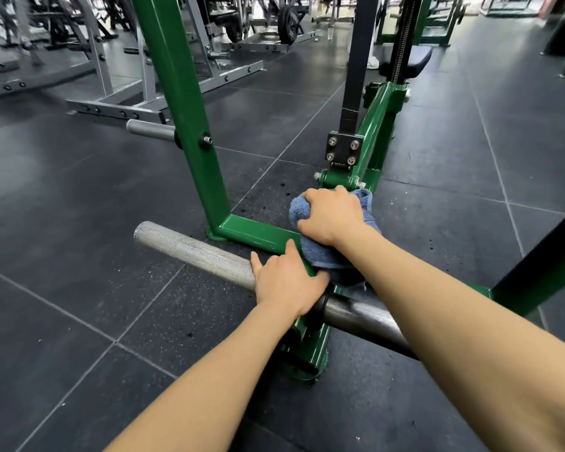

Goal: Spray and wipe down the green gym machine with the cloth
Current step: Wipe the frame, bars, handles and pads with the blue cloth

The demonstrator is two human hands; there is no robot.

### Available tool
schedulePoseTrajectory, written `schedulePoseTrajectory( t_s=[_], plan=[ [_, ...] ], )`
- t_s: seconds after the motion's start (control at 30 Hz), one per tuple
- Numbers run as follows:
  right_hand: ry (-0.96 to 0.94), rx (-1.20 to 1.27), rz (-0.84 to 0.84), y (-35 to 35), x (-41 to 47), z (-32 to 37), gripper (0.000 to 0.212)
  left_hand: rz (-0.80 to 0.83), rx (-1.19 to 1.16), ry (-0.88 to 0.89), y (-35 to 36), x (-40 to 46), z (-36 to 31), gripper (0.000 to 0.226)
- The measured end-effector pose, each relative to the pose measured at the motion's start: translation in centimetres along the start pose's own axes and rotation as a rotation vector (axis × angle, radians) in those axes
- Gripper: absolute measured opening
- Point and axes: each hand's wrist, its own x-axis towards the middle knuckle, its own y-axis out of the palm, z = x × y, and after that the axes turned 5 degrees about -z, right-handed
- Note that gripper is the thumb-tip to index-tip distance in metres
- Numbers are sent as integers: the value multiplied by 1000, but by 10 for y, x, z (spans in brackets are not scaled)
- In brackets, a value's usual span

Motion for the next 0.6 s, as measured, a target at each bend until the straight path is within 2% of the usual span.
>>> schedulePoseTrajectory(
  t_s=[0.1,0.2,0.27,0.37,0.5,0.6],
  plan=[
    [-71,69,26,-3,-17,1,27,29,10,0,-1,-1,0,66],
    [-151,198,29,-1,-38,-3,33,37,50,33,-4,-3,0,60],
    [-144,253,17,2,-38,-9,40,34,12,4,-6,-4,-2,80],
    [-54,162,19,2,-10,-8,40,38,-26,-24,-8,-4,-3,100],
    [3,12,29,4,14,2,39,24,-40,-33,-11,-3,-5,101],
    [11,96,1,7,5,-4,44,70,-66,-29,-10,-3,-3,96]
  ],
)
